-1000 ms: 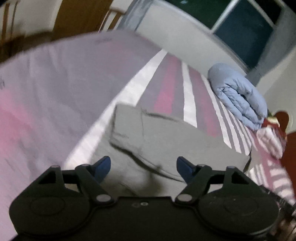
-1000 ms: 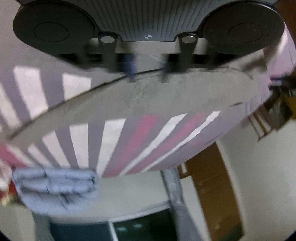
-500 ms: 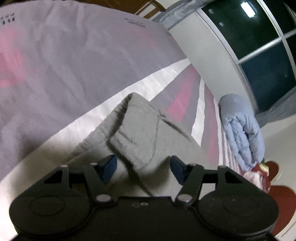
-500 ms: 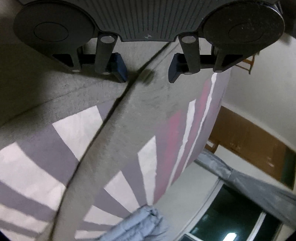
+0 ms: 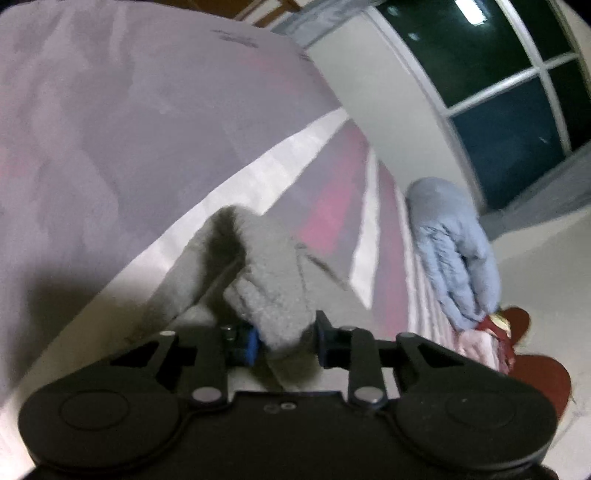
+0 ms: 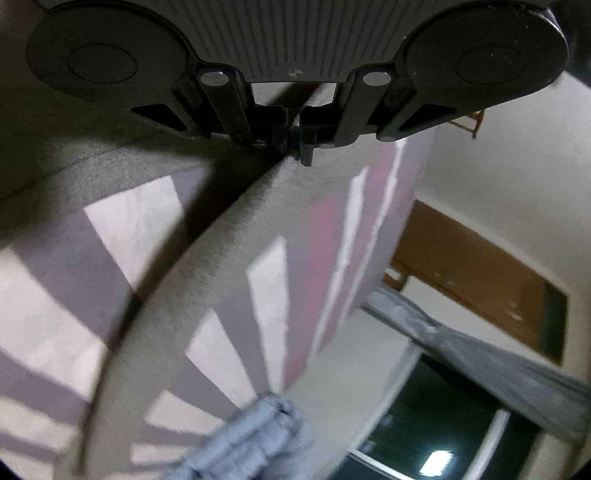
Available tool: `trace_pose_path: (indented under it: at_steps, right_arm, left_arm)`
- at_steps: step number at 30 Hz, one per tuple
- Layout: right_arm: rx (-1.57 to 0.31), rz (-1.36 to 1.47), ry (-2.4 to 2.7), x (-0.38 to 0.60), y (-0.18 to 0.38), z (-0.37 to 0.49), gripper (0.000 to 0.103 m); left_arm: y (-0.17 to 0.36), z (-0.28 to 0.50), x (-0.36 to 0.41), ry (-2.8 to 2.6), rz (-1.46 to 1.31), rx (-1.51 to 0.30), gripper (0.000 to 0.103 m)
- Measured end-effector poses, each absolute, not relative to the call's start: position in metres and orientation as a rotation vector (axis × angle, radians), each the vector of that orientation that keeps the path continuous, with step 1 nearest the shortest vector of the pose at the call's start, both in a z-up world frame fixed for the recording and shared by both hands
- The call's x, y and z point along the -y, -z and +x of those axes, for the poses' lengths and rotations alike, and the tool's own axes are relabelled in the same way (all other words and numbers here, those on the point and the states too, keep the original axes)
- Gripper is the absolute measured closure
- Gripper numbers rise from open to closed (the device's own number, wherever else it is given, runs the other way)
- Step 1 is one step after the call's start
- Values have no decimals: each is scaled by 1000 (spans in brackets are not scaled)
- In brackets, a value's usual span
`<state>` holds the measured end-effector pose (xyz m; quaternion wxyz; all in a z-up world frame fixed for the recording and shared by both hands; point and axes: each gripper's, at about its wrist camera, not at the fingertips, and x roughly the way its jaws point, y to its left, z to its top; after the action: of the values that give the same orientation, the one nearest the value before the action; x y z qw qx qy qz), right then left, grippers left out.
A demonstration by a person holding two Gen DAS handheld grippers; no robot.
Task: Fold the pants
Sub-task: 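Lift the waistband with both tools and fold it over toward the cuffs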
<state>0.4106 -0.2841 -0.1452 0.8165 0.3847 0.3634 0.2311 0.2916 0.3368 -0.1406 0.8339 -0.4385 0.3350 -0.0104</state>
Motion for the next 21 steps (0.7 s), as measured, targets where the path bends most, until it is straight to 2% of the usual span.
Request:
trace_pose_path:
  at_steps: [8,15,21]
  right_arm:
    - [-710,661,-613,279,96,342,97]
    - [-809,630,-551,265,139,273,97]
    - [-789,690,-524,264,139,267,97]
  left_arm:
    - [126,259,-349,82,-863,-764,84]
    - [159,235,-346,32,-834,-831,84]
    - [142,237,-339,35,-771,-808,84]
